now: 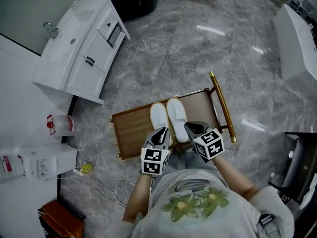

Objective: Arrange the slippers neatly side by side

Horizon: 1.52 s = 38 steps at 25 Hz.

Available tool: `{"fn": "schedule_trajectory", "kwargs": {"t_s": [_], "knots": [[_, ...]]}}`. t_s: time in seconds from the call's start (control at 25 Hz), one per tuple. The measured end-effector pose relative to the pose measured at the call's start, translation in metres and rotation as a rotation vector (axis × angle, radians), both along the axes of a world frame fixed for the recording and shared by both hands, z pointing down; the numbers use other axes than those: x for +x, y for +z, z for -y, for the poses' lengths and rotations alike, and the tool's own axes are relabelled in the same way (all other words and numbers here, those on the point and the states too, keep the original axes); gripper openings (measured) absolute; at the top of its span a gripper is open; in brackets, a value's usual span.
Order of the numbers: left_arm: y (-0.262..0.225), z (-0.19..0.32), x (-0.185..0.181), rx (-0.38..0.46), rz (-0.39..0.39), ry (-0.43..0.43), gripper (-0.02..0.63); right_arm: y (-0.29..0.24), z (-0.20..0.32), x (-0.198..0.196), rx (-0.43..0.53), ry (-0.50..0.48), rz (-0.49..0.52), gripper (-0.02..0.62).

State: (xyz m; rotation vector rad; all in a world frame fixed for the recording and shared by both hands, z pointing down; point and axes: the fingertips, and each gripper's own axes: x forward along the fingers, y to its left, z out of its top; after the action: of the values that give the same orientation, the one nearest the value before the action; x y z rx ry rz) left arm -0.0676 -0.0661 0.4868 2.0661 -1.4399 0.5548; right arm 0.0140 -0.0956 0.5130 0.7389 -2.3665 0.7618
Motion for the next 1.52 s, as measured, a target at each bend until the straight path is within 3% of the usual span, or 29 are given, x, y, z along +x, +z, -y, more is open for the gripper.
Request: {"fn": "schedule_trajectory", "kwargs": {"t_s": [0.12,0.24,0.4,0.84,1.52], "knots": [[-0.012,-0.002,0.001,0.035,0.02,-0.017,0.017,-0.012,-0.002,-0.001,0.085,-0.03,-0.019,0.008],[-0.018,-0.007,0.003,0.03,-0.011,-0.044,0.015,-0.023,-0.009,-0.003,0.125,-0.063,-0.011,0.006],[-0.025,-0.01,0.005,0.032,-0.068,-0.071,0.015,-0.034,-0.016,-0.006,0.111,-0.079,0.033,0.006],[-0.027,-0.023,0.011,0.031,-0.03,-0.067,0.015,-0.042,-0.033,-0.005,0.12,-0.132,0.044,0.005],[-0.023,-0.034,0.022,0.014,-0.03,-0.037,0.015,-0.041,-0.04,0.003,0.122,-0.133,0.042,0.005]]}}
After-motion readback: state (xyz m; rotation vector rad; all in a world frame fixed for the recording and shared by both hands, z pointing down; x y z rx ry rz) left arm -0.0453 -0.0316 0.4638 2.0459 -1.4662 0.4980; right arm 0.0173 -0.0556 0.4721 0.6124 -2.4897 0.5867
